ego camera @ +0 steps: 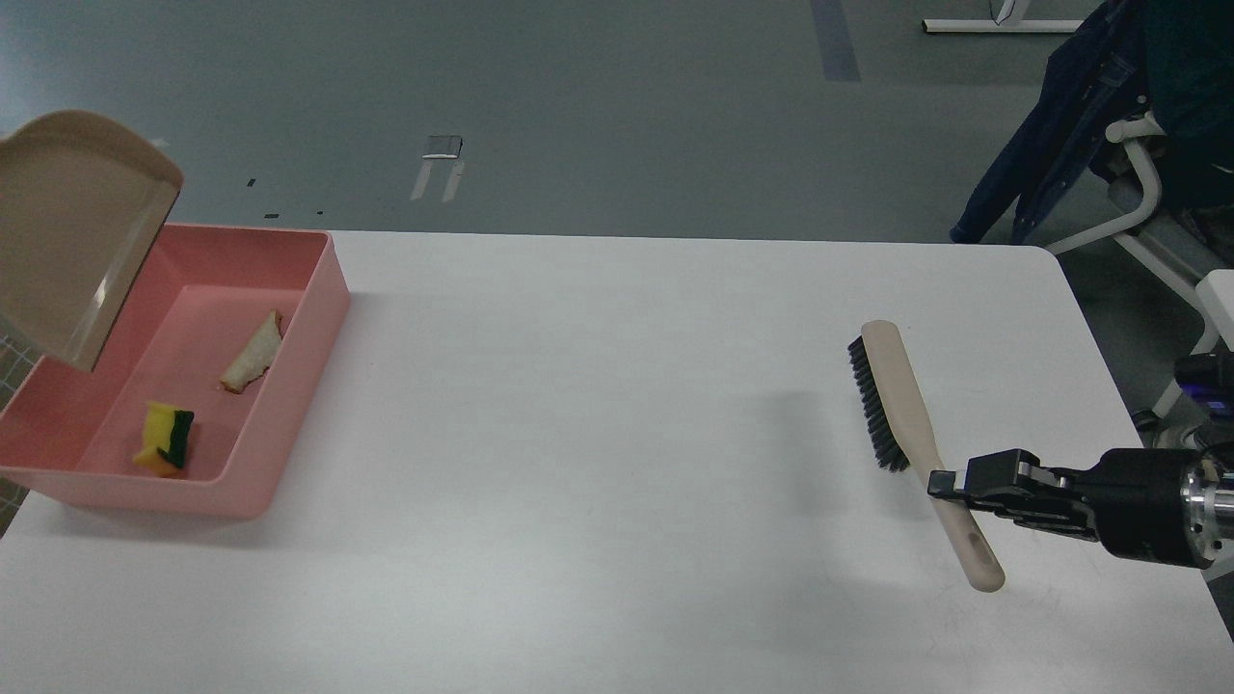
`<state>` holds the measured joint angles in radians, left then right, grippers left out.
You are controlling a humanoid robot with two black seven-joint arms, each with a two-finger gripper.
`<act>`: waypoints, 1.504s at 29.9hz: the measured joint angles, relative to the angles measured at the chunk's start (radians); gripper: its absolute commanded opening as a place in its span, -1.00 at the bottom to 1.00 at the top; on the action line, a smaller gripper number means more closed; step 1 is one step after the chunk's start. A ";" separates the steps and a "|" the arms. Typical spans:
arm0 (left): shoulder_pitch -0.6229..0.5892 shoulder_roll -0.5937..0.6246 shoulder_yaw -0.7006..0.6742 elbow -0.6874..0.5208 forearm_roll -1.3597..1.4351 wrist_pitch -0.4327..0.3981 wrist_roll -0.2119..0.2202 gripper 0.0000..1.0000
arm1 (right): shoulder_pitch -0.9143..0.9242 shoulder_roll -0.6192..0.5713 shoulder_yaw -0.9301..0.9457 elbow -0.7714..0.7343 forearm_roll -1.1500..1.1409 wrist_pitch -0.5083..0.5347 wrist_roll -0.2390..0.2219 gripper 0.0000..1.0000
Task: Sweep and dump garbage into bin
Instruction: 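Tilt the dustpan over the bin with the left gripper to dump contents, then carry the empty dustpan back and lower it onto the table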
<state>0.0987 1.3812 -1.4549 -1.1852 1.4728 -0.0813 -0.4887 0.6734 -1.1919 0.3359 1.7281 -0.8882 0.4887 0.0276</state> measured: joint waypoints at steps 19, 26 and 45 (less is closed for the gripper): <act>-0.091 -0.018 -0.002 0.059 -0.607 -0.248 0.004 -1.00 | 0.000 0.000 0.001 0.001 0.000 0.000 0.000 -1.00; -0.192 -0.150 -0.001 -0.010 -0.688 -0.261 0.140 -1.00 | 0.000 0.000 0.004 0.001 0.000 0.000 0.000 -1.00; -0.552 -0.605 0.449 -0.174 -0.526 -0.122 0.353 -1.00 | -0.012 0.000 -0.001 0.001 0.000 0.000 0.000 -1.00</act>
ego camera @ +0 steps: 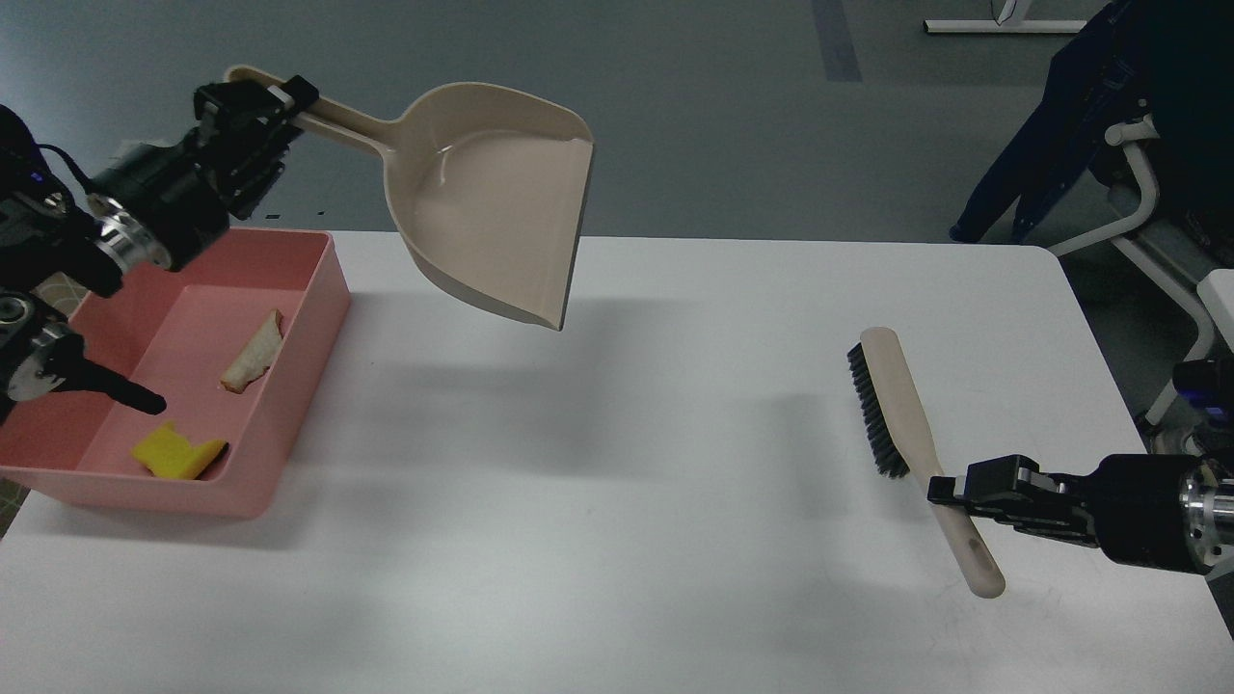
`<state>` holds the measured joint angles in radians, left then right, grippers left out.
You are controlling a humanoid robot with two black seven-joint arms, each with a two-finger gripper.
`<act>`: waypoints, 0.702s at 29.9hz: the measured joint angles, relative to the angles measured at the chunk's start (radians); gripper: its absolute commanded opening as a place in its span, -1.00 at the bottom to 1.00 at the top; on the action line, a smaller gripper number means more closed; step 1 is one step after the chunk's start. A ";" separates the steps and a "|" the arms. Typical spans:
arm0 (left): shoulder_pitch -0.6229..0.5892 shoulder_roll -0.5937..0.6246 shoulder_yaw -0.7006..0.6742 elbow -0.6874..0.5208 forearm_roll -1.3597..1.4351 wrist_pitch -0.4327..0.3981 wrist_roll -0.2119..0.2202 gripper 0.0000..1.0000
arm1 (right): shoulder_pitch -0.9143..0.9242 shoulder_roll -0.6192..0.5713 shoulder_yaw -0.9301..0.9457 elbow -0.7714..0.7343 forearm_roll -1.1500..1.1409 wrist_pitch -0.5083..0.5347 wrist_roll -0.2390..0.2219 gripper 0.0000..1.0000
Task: Sweep and dump garbage into bin
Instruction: 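Carry the empty dustpan back and lower it onto the table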
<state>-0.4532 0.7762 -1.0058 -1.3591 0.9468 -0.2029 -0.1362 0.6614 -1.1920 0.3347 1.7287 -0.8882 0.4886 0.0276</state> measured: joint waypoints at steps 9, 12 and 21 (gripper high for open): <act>-0.026 -0.213 0.130 0.035 0.117 0.063 0.029 -1.00 | -0.005 0.000 0.002 0.000 0.000 0.000 0.000 -1.00; -0.025 -0.246 0.156 0.056 0.155 0.064 0.029 -1.00 | -0.008 0.000 0.002 0.000 0.000 0.000 0.000 -1.00; -0.017 -0.270 0.189 0.145 0.212 0.069 0.029 -1.00 | -0.009 0.000 0.003 0.000 0.000 0.000 0.000 -1.00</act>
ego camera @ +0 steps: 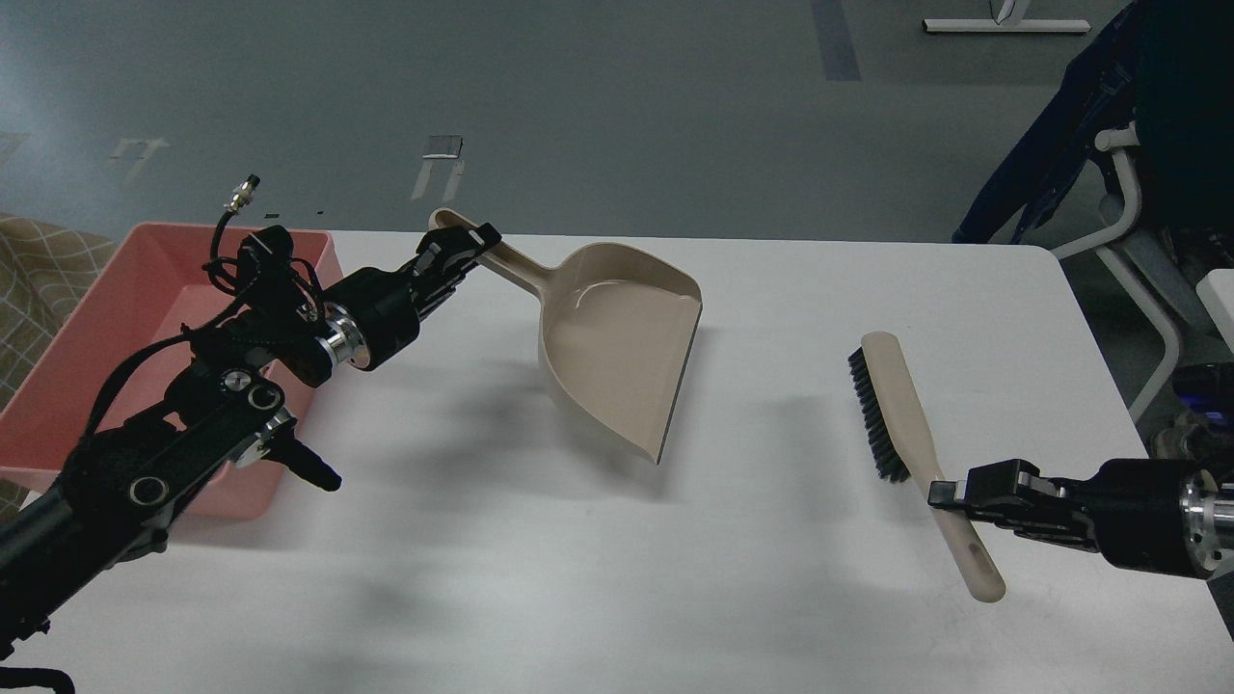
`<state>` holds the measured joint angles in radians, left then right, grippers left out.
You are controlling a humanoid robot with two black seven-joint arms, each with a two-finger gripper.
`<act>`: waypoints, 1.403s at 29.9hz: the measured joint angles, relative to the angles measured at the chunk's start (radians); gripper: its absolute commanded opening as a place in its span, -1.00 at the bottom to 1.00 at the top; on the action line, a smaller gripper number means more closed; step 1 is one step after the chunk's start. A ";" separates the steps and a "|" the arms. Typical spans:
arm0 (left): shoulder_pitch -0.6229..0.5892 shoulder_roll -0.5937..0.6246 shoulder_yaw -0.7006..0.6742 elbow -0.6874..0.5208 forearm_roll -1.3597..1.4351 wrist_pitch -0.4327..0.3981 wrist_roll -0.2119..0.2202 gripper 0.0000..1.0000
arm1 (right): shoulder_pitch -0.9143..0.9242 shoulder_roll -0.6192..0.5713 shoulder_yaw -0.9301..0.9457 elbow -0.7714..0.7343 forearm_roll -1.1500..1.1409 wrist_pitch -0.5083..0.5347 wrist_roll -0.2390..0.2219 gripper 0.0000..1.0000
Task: Sweep and dump garbage into bin
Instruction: 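Carry the empty dustpan back and lower it onto the table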
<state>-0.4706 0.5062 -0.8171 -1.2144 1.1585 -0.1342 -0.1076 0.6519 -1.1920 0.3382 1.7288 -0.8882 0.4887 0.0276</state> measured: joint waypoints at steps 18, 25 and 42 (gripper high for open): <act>0.043 -0.006 0.002 0.042 0.003 0.001 -0.020 -1.00 | -0.005 0.000 -0.002 0.000 0.000 0.000 0.000 -1.00; 0.059 -0.006 0.002 0.050 0.002 0.001 -0.021 -0.98 | -0.007 0.001 -0.002 0.000 0.000 0.000 0.000 -1.00; 0.064 -0.008 0.001 0.050 -0.002 0.019 -0.034 0.94 | -0.008 0.001 0.002 0.000 0.000 0.000 0.002 -1.00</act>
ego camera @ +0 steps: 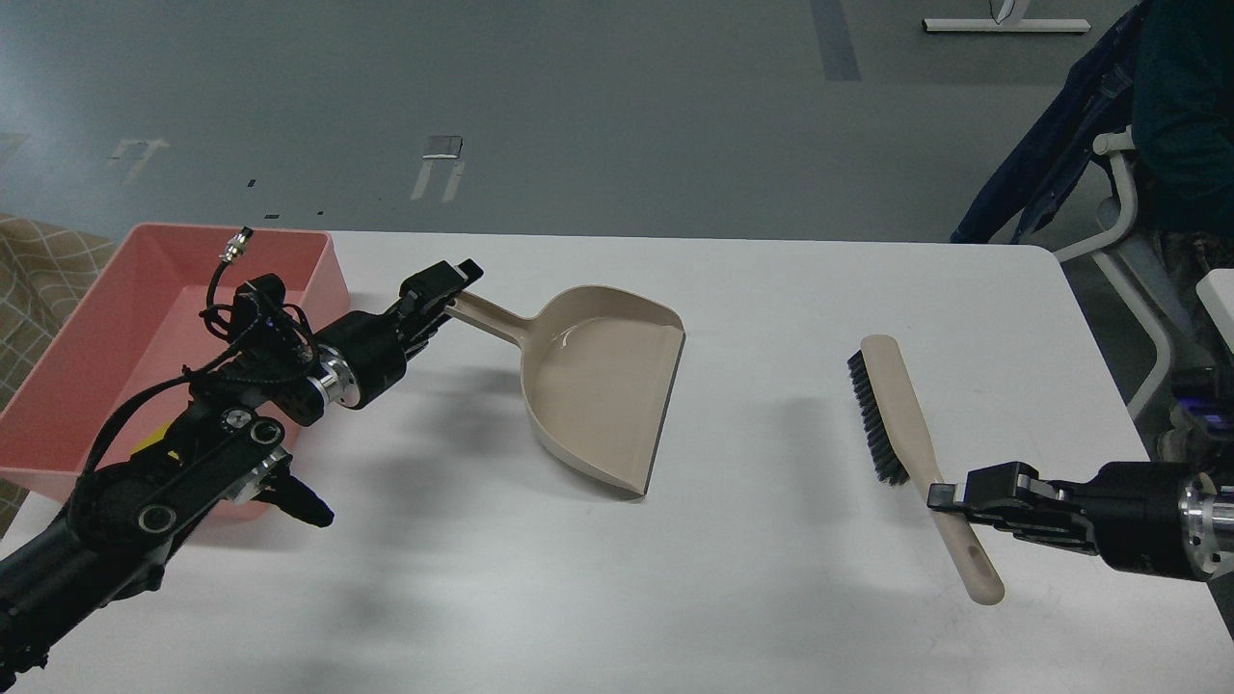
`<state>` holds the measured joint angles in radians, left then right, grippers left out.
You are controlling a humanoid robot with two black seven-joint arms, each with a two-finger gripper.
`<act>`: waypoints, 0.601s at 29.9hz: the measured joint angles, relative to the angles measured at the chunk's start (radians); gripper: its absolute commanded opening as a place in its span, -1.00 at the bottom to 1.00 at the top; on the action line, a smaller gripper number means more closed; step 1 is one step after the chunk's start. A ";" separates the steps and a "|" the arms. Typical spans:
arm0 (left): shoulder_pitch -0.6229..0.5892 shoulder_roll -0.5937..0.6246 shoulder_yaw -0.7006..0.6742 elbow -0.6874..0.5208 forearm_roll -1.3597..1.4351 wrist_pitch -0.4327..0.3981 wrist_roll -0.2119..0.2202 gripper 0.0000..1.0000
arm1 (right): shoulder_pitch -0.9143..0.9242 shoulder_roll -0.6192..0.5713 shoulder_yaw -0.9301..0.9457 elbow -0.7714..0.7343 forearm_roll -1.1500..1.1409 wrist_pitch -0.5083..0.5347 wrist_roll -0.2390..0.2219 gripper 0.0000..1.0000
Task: Sweep and dump garbage into bin
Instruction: 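Carry the empty dustpan back and lower it onto the table, then release the dustpan with the left gripper and the brush with the right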
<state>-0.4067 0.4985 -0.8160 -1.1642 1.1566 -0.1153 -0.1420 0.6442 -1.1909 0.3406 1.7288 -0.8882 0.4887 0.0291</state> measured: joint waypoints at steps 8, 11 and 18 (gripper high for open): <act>0.041 0.006 0.002 0.000 0.000 -0.046 -0.029 0.95 | 0.000 0.001 0.012 -0.003 0.000 0.000 0.000 -1.00; 0.073 0.007 0.002 0.000 0.002 -0.057 -0.038 0.95 | 0.000 0.002 0.012 -0.005 0.000 0.000 0.000 -1.00; 0.112 0.016 0.002 -0.007 0.003 -0.082 -0.052 0.95 | -0.002 0.002 0.003 -0.018 -0.001 -0.011 0.000 -1.00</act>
<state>-0.2946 0.5147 -0.8145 -1.1715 1.1596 -0.1969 -0.1937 0.6425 -1.1889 0.3434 1.7112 -0.8896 0.4779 0.0292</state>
